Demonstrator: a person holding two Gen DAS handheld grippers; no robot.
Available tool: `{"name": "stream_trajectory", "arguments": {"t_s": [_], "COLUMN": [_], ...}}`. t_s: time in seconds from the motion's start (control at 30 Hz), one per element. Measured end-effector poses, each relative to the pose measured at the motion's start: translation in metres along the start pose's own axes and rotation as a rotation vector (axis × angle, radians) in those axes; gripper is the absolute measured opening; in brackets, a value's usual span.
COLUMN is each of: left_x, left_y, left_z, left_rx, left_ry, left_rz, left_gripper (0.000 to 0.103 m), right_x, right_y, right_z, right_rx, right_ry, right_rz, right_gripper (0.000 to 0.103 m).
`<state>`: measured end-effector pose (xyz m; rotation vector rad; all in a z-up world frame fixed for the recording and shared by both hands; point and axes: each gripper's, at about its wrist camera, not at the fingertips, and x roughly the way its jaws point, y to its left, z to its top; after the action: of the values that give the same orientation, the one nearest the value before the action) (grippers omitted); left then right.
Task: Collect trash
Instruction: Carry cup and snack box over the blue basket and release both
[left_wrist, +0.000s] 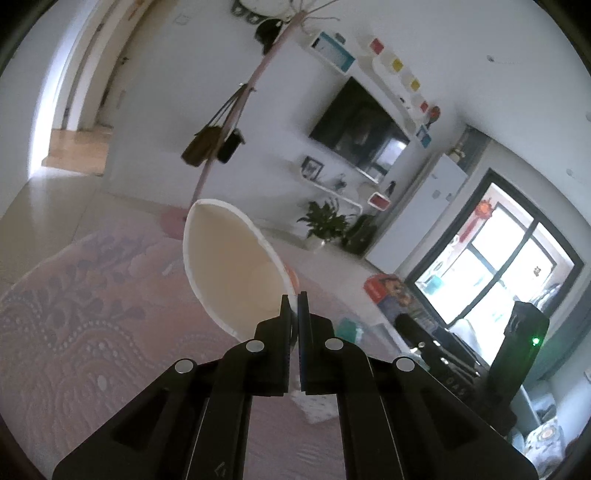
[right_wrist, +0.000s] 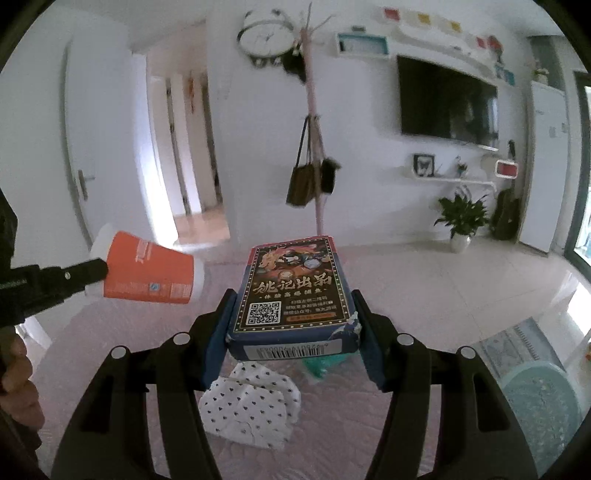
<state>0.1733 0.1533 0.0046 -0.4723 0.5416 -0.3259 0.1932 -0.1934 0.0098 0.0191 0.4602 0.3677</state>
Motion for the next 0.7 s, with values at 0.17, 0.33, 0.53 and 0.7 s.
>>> {"name": "stream_trajectory", "arguments": {"t_s": [0.17, 0.33, 0.53, 0.7], "left_x": [-0.01, -0.001, 0.041, 0.084], "left_y": [-0.045, -0.112, -0.187, -0.236], "left_z": [-0.003, -0.015, -0.044, -0.07], "left_rx": [0.042, 0.119, 0.199, 0.234], "left_ry": [-0.02, -0.002, 0.078, 0.172], "left_rz": [-0.076, -0.169, -0.262, -0.345], "left_gripper": [0.002, 0.002, 0.002, 0.002], "right_x": [-0.056, -0.105, -0.147, -0.168], "right_y": [-0.035, -0.079, -0.142, -0.193], "right_z": [0.004, -0.003, -0.014, -0.026], "right_rx": [0.046, 0.069, 0.12, 0.211], "right_ry": [-0.08, -0.128, -0.133, -0.111], "right_rz": [-0.057, -0.167, -0.326, -0.405], "right_gripper": [0.057, 0.057, 0.057, 0.057]}}
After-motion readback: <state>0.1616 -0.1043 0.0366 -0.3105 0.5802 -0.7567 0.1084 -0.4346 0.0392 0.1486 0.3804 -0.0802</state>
